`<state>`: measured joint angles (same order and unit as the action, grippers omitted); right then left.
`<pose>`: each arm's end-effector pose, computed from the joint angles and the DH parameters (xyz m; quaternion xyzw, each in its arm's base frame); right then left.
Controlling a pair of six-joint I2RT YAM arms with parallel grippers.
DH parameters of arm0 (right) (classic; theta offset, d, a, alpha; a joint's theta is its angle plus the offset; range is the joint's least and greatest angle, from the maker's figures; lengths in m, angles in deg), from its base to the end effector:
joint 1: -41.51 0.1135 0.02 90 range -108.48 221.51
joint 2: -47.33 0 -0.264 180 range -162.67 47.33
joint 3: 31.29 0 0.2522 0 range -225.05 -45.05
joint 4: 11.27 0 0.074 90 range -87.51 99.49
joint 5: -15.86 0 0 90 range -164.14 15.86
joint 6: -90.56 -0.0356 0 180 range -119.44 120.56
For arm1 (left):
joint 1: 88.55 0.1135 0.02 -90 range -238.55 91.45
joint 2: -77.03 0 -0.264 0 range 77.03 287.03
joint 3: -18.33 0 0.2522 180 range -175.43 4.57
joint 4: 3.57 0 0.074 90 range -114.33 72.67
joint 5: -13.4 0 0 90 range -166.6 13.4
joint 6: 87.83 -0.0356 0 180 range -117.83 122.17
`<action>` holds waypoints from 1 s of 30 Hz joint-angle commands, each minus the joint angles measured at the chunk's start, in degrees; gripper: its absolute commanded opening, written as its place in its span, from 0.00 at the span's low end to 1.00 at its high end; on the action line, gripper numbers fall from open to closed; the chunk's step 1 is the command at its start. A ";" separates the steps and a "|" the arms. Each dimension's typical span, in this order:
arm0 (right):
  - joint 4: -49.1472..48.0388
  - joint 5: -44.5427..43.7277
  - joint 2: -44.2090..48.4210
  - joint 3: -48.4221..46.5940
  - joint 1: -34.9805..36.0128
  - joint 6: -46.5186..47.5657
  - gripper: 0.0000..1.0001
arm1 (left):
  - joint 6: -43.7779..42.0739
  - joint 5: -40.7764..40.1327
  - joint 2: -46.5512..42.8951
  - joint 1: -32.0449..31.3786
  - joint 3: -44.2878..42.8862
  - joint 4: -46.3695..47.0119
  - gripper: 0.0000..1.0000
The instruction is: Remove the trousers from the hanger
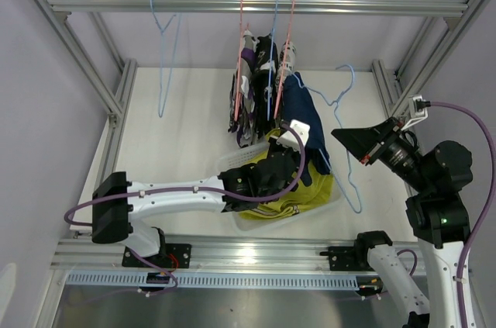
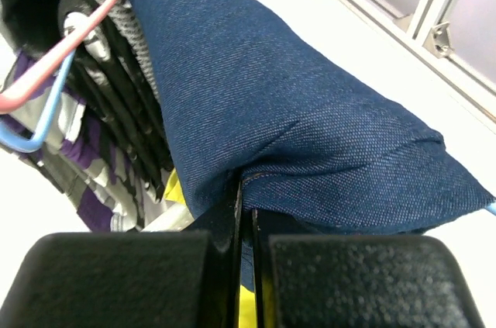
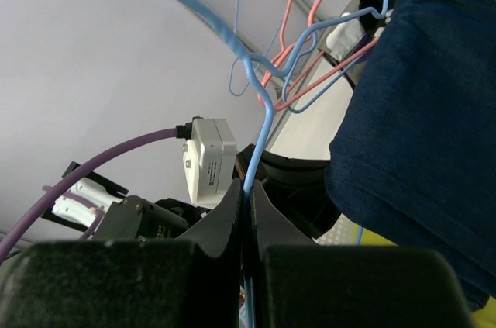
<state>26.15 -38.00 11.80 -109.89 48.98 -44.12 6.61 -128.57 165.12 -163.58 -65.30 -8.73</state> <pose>0.0881 0.0327 0.4493 -0.0142 0.6783 0.4967 0.5413 0.1194 -0.3379 0.3417 0.1660 0.7238 -0.1134 0.6600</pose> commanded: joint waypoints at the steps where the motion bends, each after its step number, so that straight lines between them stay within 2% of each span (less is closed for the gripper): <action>1: -7.92 6.13 1.34 1.73 0.36 -3.03 0.00 | -0.58 -2.79 -3.54 1.63 0.96 1.51 0.01; 18: -22.95 13.78 1.16 9.38 0.45 -13.58 0.15 | 0.30 -2.97 -5.21 2.25 2.98 -0.34 0.01; 20: -26.10 15.10 0.64 10.08 0.45 -15.95 0.13 | 0.39 -2.88 -5.30 2.25 3.07 -0.78 0.01; 21: -25.95 15.10 0.46 10.08 0.53 -16.04 0.02 | 0.56 -2.97 -5.39 2.25 3.07 -0.95 0.01; 22: -25.77 15.01 0.37 10.17 0.45 -15.87 0.00 | 0.56 -2.97 -5.48 2.25 3.07 -1.04 0.01; 25: -28.04 15.27 0.29 11.75 0.53 -18.05 0.00 | 0.56 -2.97 -5.57 2.34 3.24 -1.30 0.01; 30: -37.44 16.68 -0.94 14.47 0.88 -23.51 0.00 | 0.91 -2.88 -5.74 2.34 3.16 -2.36 0.01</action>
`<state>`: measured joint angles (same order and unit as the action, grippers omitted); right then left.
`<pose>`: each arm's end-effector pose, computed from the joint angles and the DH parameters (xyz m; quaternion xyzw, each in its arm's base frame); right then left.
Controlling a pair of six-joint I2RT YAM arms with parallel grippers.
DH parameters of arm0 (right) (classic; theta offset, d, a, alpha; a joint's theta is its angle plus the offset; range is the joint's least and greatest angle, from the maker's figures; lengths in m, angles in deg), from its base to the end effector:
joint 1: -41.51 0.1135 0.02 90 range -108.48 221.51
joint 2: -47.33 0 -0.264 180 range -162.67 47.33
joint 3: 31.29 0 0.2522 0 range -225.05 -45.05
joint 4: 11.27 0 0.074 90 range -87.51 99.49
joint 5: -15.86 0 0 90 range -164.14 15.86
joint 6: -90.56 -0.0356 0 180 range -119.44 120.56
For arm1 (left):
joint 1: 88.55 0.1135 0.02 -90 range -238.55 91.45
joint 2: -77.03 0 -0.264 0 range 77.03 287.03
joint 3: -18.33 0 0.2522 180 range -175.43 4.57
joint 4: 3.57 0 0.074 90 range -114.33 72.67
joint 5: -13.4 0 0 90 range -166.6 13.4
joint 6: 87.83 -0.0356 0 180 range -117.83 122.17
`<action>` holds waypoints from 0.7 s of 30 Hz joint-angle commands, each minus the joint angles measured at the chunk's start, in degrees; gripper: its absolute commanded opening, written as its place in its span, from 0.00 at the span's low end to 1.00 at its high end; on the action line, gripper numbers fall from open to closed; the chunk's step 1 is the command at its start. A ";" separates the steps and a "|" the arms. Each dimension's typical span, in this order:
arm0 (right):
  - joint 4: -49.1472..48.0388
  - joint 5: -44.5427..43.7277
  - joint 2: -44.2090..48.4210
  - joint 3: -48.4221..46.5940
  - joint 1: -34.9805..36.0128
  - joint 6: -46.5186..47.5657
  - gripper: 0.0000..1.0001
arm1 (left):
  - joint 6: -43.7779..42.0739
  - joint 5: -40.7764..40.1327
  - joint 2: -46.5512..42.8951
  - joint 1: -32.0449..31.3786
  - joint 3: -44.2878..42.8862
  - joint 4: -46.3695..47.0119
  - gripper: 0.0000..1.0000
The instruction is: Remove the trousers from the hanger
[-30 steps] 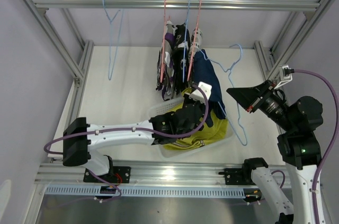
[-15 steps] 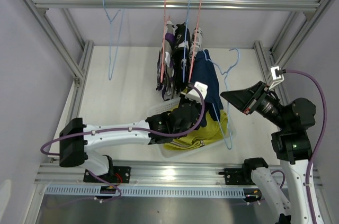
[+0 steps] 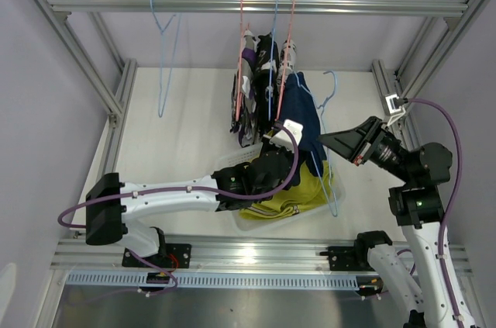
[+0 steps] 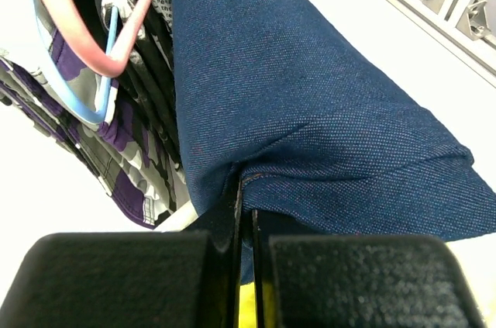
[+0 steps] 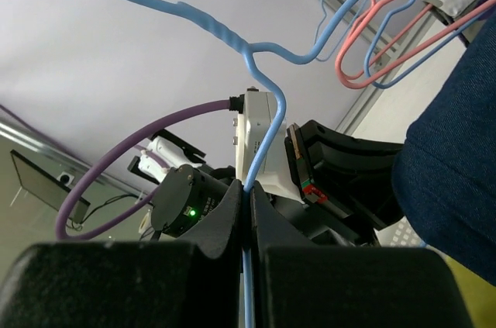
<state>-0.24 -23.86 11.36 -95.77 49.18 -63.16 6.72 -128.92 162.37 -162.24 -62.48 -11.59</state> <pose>0.1155 0.0432 0.4180 -0.0508 0.6336 0.6300 0.4462 0.1235 -0.3217 0.3359 0.1702 0.7331 -0.0874 0.6526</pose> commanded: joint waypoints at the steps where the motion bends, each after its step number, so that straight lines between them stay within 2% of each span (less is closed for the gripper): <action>1: -12.30 2.63 -0.68 1.05 0.86 -5.18 0.00 | 0.89 -2.53 -2.99 1.01 0.42 0.33 0.02; 6: -16.79 2.28 -1.91 2.73 2.18 -7.37 0.00 | 1.24 -2.53 -3.25 1.01 1.13 -0.46 0.09; 13: -16.53 0.87 -2.44 3.08 3.41 -6.15 0.00 | 4.93 -1.57 -4.56 1.01 2.27 -3.71 0.46; 15: -16.18 0.43 -2.44 2.82 3.50 -5.97 0.00 | 6.86 -0.69 -5.27 0.83 2.53 -4.77 0.53; 21: -13.54 -1.15 -2.62 1.94 4.20 -3.78 0.00 | 9.59 1.07 -7.29 -2.15 3.41 -4.43 0.65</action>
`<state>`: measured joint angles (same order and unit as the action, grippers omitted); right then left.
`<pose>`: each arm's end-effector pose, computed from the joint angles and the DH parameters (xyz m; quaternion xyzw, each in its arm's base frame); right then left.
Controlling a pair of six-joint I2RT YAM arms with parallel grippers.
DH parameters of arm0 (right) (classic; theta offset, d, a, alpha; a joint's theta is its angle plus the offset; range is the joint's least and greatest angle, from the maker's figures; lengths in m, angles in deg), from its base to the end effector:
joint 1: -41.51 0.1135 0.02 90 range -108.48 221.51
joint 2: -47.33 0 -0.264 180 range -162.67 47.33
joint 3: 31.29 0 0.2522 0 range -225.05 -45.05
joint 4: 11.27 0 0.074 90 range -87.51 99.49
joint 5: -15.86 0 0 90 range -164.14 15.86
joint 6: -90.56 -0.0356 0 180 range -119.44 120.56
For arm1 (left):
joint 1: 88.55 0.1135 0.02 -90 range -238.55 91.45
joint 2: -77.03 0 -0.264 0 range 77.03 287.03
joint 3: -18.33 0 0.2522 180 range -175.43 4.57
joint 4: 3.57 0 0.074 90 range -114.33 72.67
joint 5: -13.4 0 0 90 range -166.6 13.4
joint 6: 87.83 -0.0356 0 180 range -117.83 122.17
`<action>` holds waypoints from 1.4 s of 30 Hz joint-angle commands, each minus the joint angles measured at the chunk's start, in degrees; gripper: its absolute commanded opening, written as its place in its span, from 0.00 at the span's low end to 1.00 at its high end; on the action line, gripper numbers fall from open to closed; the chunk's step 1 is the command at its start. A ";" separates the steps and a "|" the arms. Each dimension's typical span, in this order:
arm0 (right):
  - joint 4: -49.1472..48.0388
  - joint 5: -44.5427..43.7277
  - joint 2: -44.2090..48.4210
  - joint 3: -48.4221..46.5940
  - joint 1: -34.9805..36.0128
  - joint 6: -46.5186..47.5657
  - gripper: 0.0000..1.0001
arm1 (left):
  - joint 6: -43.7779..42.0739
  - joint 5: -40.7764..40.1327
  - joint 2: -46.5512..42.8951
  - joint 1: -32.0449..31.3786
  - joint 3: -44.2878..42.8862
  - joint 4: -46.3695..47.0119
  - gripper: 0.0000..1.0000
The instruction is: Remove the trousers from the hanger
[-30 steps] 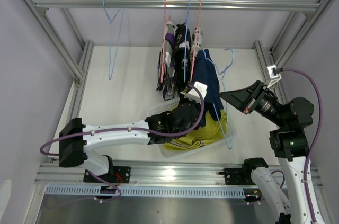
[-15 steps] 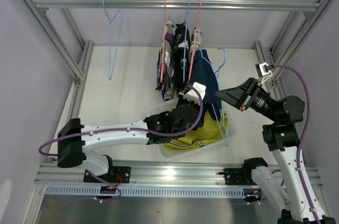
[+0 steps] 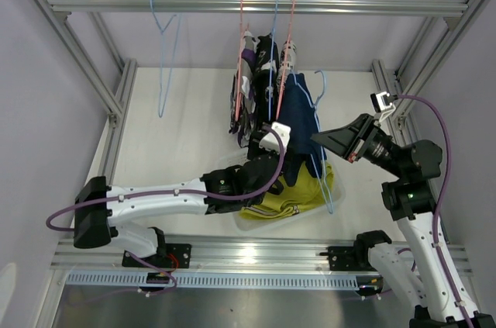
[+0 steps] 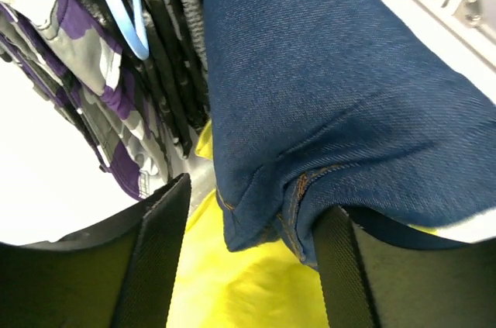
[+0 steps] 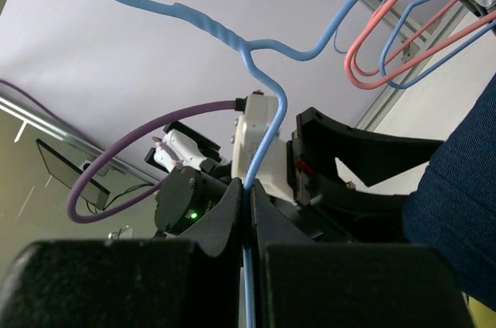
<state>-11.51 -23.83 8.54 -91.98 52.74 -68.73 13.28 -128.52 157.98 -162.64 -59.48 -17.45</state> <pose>0.1299 0.0537 0.4094 -0.0632 0.6129 0.6664 0.4198 0.1152 -0.3020 0.3323 0.1556 0.7524 -0.1029 0.6318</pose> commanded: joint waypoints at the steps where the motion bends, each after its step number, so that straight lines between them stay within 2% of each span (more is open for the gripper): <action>1: -2.09 -1.26 0.11 -2.02 0.73 1.88 0.00 | 2.95 0.68 -2.81 -2.29 0.51 1.87 0.66; 4: -1.21 -1.96 -0.06 -2.72 1.26 2.76 0.00 | 2.60 0.68 -2.29 -4.49 0.59 4.77 0.70; 13: 2.05 -2.75 -0.50 -5.00 1.52 4.70 0.00 | 2.51 3.67 -0.71 -8.36 2.17 11.63 0.72; 22: 1.60 -2.75 -0.33 -6.67 1.70 3.38 0.00 | 0.67 -0.46 4.91 -8.53 0.51 14.97 0.73; 26: 3.19 -2.75 -0.06 -7.82 1.87 4.43 0.00 | -1.27 -2.22 7.90 -8.45 -0.72 15.94 0.69; 27: 3.62 -2.67 0.02 -7.91 1.79 4.52 0.00 | -1.36 -2.31 8.00 -8.45 -0.55 16.55 0.64; 29: 4.07 -2.67 0.03 -8.08 1.78 5.13 0.00 | -1.36 -2.31 8.00 -8.45 -0.11 17.17 0.61; 42: 3.54 -3.11 -0.24 -7.03 1.87 5.05 0.00 | -0.74 -1.60 2.73 -8.45 4.37 17.52 0.62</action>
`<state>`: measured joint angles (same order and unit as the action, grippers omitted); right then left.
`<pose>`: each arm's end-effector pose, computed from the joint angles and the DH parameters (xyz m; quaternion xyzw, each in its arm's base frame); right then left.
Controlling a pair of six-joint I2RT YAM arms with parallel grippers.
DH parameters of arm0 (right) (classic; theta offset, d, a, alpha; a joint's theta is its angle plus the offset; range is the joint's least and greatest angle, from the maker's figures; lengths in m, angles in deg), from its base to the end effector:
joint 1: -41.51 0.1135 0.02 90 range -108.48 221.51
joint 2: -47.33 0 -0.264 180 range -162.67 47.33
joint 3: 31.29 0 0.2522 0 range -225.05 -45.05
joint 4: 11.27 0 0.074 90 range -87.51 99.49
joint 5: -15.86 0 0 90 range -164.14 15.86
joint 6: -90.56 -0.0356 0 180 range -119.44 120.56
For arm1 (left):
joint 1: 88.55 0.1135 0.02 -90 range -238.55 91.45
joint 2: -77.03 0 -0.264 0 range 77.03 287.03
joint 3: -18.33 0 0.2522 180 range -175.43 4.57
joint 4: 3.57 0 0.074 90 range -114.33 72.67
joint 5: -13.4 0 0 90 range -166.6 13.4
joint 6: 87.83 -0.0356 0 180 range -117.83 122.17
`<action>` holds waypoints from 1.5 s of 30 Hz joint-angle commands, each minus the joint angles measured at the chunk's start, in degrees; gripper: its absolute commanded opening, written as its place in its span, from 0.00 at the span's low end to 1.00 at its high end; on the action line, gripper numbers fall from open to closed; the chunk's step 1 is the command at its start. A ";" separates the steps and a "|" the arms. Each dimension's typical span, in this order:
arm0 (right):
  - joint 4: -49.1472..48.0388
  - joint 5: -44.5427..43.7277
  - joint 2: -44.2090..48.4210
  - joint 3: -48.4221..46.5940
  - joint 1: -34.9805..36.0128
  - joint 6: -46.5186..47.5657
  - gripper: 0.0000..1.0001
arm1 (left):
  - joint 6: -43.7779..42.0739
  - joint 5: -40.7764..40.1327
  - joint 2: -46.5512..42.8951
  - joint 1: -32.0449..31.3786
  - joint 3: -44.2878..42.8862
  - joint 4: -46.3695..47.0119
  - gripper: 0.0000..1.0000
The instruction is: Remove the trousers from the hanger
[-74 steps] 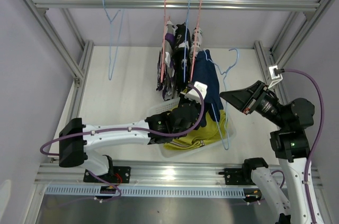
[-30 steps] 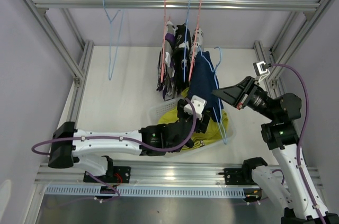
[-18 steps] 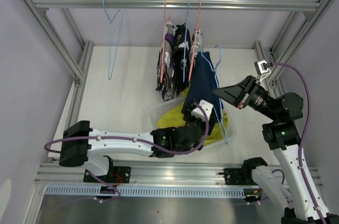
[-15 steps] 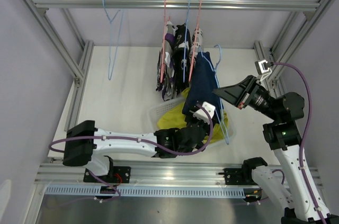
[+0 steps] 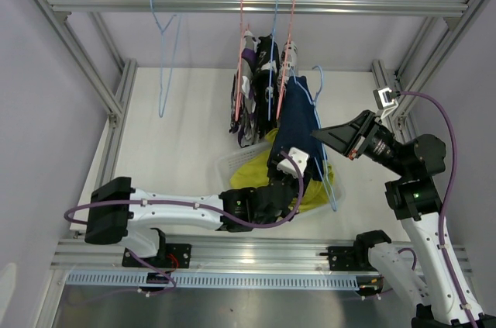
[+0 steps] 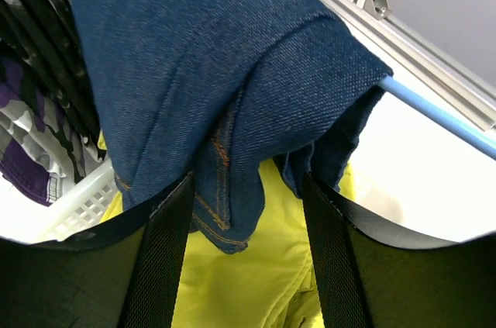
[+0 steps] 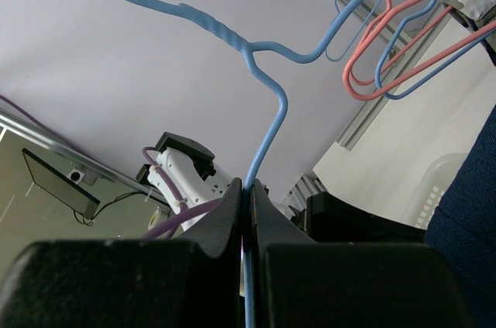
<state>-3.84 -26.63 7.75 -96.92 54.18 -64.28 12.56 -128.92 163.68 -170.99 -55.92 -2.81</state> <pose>0.1269 0.0554 0.4238 -0.0591 0.6234 0.6486 0.4326 0.0733 -0.3380 0.3036 0.1839 0.7265 -0.1751 0.6385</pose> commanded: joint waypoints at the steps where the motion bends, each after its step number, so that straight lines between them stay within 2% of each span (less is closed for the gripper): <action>1: -4.13 -0.31 0.46 -2.09 0.43 0.59 0.00 | -0.02 -1.21 -3.15 -0.10 0.99 2.97 0.62; 11: -4.22 -0.31 0.90 -2.44 0.60 0.24 0.00 | -2.30 -2.35 -1.75 0.43 0.37 5.16 0.63; 15: -4.04 -0.13 1.16 -2.44 0.60 0.24 0.00 | -5.82 -3.85 -1.66 0.87 2.56 12.62 0.63; 19: -4.04 0.04 1.25 -2.44 0.60 0.24 0.00 | -6.44 -4.55 -0.61 2.27 1.95 13.77 0.62; 30: -4.40 0.04 1.16 -2.09 0.60 0.15 0.00 | -5.03 -2.00 1.94 3.68 -0.33 16.24 0.62; 38: -4.57 0.04 0.55 -1.74 0.61 0.50 0.00 | -0.73 0.90 1.85 3.51 -0.25 14.39 0.61; 45: -6.24 0.22 0.55 -0.51 0.69 -0.46 0.00 | -2.39 0.81 1.94 3.51 -0.24 16.94 0.61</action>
<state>-4.17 -26.70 7.89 -96.79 54.49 -64.34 9.32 -129.09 166.17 -167.60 -54.11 10.13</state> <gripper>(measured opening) 0.022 0.612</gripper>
